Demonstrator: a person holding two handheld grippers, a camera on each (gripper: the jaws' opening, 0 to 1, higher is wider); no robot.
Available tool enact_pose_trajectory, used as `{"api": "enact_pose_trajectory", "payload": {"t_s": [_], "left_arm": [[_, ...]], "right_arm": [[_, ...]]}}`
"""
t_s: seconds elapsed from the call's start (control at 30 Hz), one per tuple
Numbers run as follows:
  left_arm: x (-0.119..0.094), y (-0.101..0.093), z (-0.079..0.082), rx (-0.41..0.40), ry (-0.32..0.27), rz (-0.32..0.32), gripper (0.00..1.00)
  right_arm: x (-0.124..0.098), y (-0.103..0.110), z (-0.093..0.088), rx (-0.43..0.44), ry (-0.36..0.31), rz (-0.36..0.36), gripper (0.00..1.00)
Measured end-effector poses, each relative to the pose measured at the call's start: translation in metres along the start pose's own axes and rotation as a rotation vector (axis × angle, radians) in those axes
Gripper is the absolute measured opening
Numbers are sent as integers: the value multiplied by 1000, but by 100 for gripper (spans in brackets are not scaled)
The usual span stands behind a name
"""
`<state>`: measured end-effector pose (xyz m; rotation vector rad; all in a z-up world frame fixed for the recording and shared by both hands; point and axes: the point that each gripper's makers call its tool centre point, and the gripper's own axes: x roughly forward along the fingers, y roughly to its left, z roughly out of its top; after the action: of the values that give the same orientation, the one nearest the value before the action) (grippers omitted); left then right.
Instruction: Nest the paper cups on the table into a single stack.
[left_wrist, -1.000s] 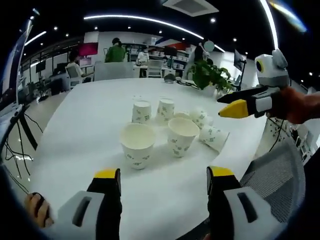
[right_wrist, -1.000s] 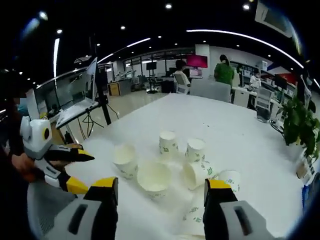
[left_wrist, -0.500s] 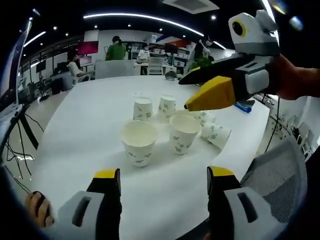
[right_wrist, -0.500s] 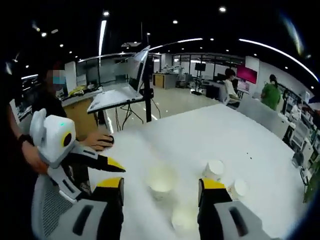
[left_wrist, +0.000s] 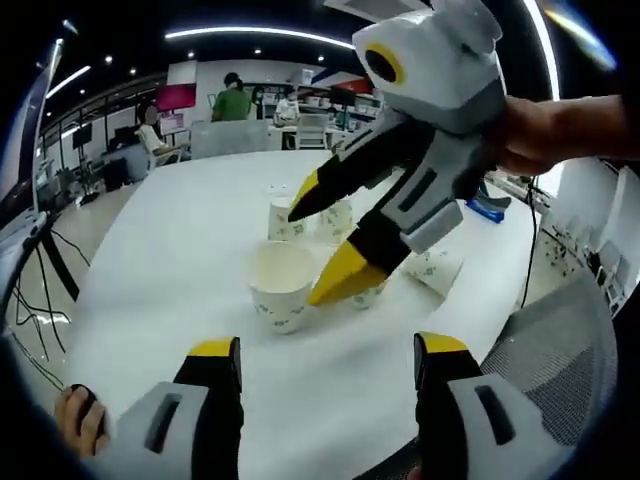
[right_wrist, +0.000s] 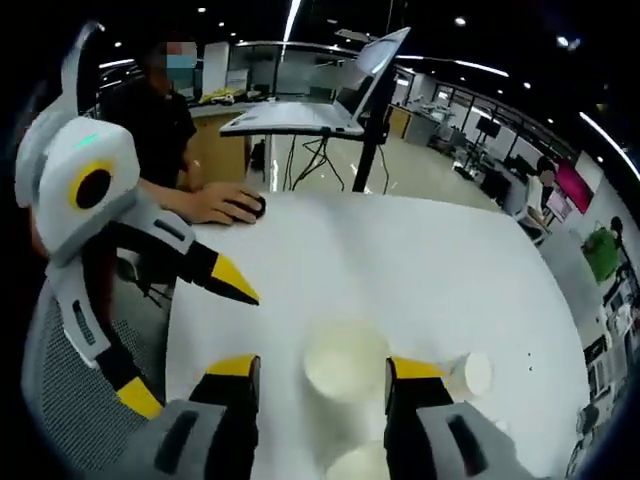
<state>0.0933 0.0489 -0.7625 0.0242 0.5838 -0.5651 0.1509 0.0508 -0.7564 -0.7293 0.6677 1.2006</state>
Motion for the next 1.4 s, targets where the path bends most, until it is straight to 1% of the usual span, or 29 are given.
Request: {"api": "enact_pose_trajectory", "payload": {"t_s": [0.07, 0.13, 0.2, 0.27, 0.33, 0.4, 0.43, 0.5, 0.53, 0.57, 0.63, 0.67, 0.7, 0.8, 0.93, 1.0, 1.1, 1.17, 1.27, 1.33, 1.4], "left_arm": [[0, 0, 0, 6, 0, -1, 69], [1, -2, -1, 12, 3, -5, 69], [1, -2, -1, 19, 4, -7, 68], [1, -3, -2, 23, 6, -9, 68], [0, -2, -2, 23, 7, -8, 68], [0, -2, -1, 23, 8, -7, 68], [0, -2, -2, 23, 9, -6, 68], [-1, -2, -2, 22, 9, -6, 68], [-1, -2, -2, 23, 10, -4, 68], [-1, -1, -1, 23, 9, -1, 67], [-1, -1, -1, 22, 8, 0, 67], [-1, -1, -2, 21, 12, 0, 67], [-1, 0, -2, 21, 13, 1, 67], [0, 0, -3, 19, 13, 1, 67], [0, 1, -3, 15, 15, 2, 67], [0, 1, -3, 15, 17, 2, 67], [0, 0, -3, 21, 19, 2, 67], [0, 0, -4, 23, 19, 0, 67], [1, -1, -4, 27, 22, -1, 67], [1, -1, -4, 29, 23, -3, 67], [0, -2, -4, 30, 24, -3, 67]], "right_arm": [[9, 2, -2, -26, 19, 7, 45], [18, 7, -7, -42, 54, 35, 43], [26, 9, -12, -81, 88, 47, 40], [34, 11, -15, -96, 105, 62, 37], [40, 13, -18, -92, 125, 72, 34], [45, 13, -23, -128, 155, 81, 33], [51, 12, -26, -142, 163, 86, 32], [58, 12, -28, -154, 174, 93, 26], [57, 13, -29, -164, 182, 103, 23], [58, 14, -30, -171, 193, 110, 19], [60, 12, -35, -205, 219, 103, 10], [62, 11, -37, -214, 228, 100, 3], [61, 11, -35, -210, 222, 101, 0], [60, 13, -31, -177, 208, 118, 0], [58, 12, -24, -198, 186, 112, 0], [52, 12, -18, -199, 170, 102, 0], [47, 5, -11, -187, 145, 79, 0], [45, -4, -7, -164, 114, 58, 0], [29, -13, 6, -122, 71, 19, 0], [24, -18, 8, -119, 63, 4, 0], [9, -21, 15, -116, 47, -19, 0]]}}
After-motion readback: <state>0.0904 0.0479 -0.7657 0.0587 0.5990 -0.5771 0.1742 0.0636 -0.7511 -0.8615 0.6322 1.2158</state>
